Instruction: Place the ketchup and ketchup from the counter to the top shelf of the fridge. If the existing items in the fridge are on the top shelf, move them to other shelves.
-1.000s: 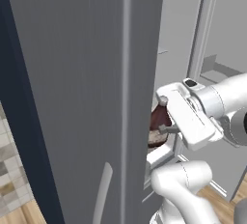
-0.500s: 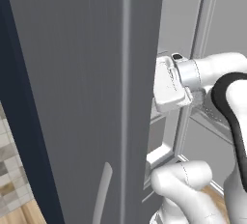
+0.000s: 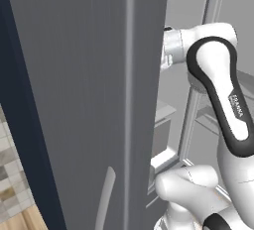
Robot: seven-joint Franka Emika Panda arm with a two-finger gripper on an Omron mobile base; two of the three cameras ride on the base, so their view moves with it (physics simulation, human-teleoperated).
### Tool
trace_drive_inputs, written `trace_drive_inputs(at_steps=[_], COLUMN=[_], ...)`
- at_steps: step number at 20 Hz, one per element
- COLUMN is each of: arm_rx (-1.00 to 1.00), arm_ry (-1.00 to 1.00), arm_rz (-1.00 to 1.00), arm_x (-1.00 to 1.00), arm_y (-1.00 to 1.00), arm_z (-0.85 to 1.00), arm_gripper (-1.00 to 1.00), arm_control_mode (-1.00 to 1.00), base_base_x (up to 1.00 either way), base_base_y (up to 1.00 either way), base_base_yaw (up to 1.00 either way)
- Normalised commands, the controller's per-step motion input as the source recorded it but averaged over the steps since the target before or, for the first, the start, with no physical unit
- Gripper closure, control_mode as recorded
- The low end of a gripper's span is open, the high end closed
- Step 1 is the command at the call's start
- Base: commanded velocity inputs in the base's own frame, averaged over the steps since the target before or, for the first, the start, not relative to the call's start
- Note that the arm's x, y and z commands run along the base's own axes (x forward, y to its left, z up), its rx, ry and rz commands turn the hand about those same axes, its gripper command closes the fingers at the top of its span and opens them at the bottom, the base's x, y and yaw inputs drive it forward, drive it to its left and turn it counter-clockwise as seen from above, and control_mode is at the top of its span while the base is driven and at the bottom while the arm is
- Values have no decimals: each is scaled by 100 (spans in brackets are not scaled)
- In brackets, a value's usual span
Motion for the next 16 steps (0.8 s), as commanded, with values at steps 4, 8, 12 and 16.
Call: trace_drive_inputs(at_steps=[4,8,12,16], arm_rx=[0,0,0,0], arm_ry=[0,6,6,4], arm_rz=[-3,-6,-10,-16], arm_x=[34,33,30,36], arm_y=[23,26,28,29], arm_z=[0,-9,-5,0], arm_gripper=[100,100,100,100], arm_control_mode=[-100,-100,-100,-100], base_base_x=[0,0,0,0], base_base_y=[0,0,0,0], base_base_yaw=[0,0,0,0])
